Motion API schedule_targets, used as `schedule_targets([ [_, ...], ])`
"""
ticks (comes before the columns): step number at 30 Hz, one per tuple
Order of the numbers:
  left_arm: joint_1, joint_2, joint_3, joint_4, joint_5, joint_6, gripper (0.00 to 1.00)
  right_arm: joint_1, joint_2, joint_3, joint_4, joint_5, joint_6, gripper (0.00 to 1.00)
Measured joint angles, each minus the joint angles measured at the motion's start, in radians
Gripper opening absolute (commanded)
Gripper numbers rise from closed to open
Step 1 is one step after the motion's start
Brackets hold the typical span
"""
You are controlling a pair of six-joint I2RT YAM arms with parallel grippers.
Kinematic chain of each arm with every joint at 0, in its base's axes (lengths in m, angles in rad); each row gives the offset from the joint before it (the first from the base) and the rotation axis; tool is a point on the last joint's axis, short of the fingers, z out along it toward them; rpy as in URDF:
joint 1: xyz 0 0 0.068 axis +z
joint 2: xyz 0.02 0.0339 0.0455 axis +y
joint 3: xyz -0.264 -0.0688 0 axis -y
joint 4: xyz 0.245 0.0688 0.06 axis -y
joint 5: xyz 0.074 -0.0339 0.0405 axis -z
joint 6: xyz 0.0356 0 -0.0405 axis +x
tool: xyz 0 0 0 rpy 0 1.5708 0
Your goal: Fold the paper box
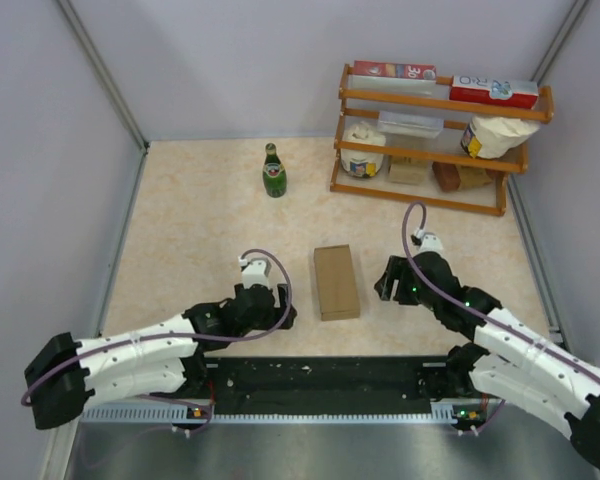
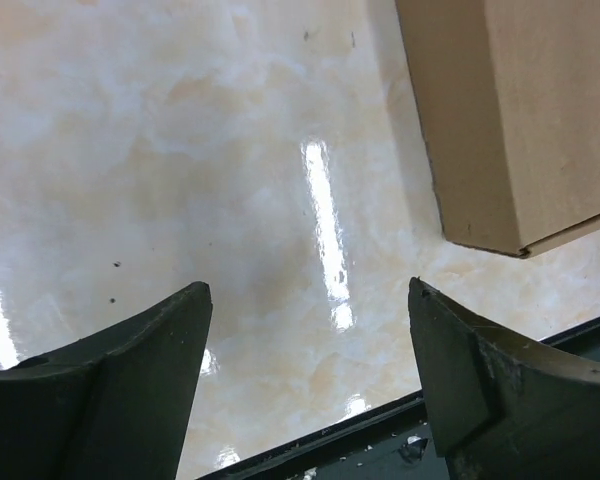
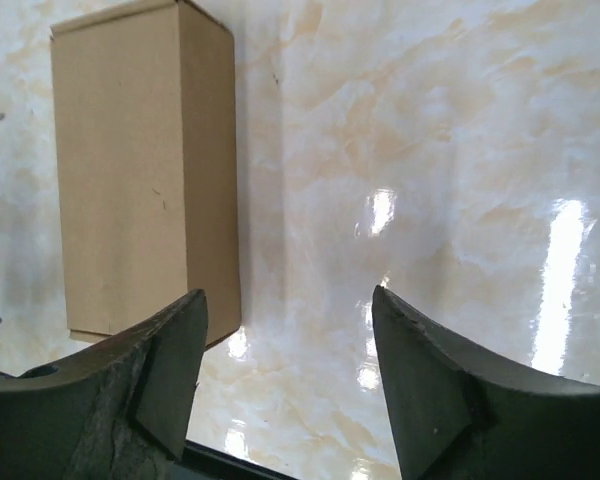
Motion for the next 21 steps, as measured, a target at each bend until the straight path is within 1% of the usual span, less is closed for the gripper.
schedule_targets([
  [3, 0.000, -0.076, 0.034, -0.070, -0.051, 0.035, 0.90, 0.000, -0.083, 0.019, -0.045, 0.053, -0.018, 0.76],
  [5, 0.000, -0.127, 0.064, -0.096, -0.083, 0.063, 0.92, 0.000, -0.117, 0.053, -0.078, 0.088, -0.027, 0.77],
  [10, 0.021, -0.233, 0.136, -0.131, -0.133, 0.130, 0.93, 0.000, -0.155, 0.165, -0.136, 0.168, -0.052, 0.78],
  [13, 0.101, -0.242, 0.172, -0.150, -0.120, 0.175, 0.93, -0.001, -0.156, 0.191, -0.145, 0.183, -0.051, 0.78],
  [17, 0.274, -0.210, 0.181, -0.153, -0.034, 0.243, 0.94, -0.001, -0.149, 0.191, -0.168, 0.181, -0.050, 0.78],
  [19, 0.327, -0.184, 0.182, -0.158, -0.003, 0.272, 0.96, -0.001, -0.146, 0.192, -0.174, 0.169, -0.051, 0.78],
  [21, 0.349, -0.173, 0.188, -0.167, 0.023, 0.300, 0.97, -0.001, -0.148, 0.197, -0.186, 0.156, -0.053, 0.78],
])
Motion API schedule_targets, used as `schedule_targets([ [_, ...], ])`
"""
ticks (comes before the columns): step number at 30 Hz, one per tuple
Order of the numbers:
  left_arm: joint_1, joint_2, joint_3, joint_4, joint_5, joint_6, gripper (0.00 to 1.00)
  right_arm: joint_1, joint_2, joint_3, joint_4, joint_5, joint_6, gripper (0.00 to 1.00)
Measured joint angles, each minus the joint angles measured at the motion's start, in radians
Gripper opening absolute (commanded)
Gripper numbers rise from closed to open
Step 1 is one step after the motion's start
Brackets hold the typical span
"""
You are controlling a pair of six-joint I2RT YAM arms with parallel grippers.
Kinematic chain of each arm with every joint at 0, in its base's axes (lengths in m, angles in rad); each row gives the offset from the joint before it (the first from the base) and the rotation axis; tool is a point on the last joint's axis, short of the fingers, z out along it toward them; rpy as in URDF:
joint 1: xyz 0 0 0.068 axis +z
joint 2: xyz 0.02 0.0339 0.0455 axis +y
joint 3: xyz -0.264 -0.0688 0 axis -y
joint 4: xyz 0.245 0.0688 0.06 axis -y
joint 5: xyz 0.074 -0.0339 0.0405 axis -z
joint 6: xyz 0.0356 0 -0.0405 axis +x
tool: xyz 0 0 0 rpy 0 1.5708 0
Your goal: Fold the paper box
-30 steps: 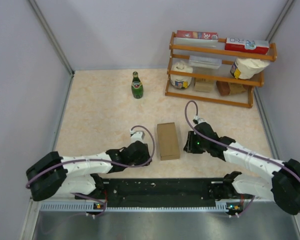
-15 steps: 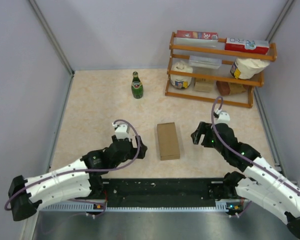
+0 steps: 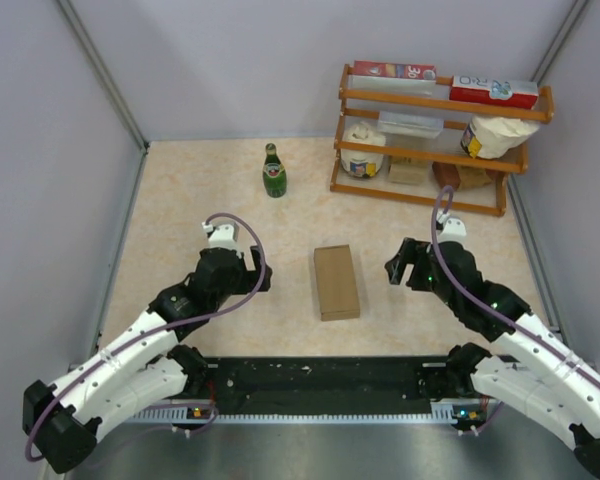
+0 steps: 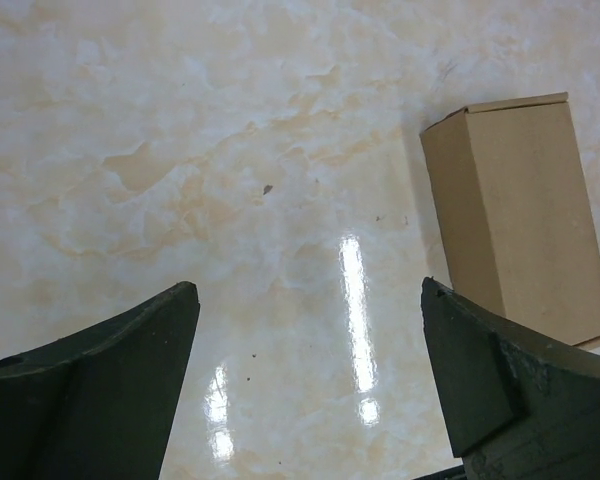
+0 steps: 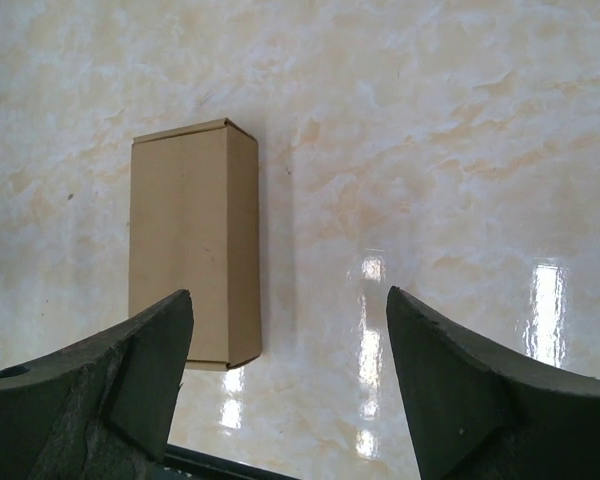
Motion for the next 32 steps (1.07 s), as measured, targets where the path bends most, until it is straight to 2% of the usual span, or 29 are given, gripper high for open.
schedule_targets([
  [13, 0.006, -0.074, 0.020, 0.004, 0.030, 0.054, 0.99, 0.000, 0.015, 0.005, -0.003, -0.018, -0.050, 0.79],
  [15, 0.006, -0.084, 0.020, 0.005, 0.030, 0.061, 0.99, 0.000, 0.027, 0.005, -0.003, -0.016, -0.062, 0.94],
  [16, 0.006, -0.086, 0.020, 0.005, 0.030, 0.065, 0.99, 0.000, 0.032, 0.006, -0.003, -0.015, -0.063, 0.99],
  [32, 0.006, -0.082, 0.020, 0.005, 0.027, 0.110, 0.99, 0.000, 0.059, 0.018, 0.061, 0.029, -0.131, 0.99],
])
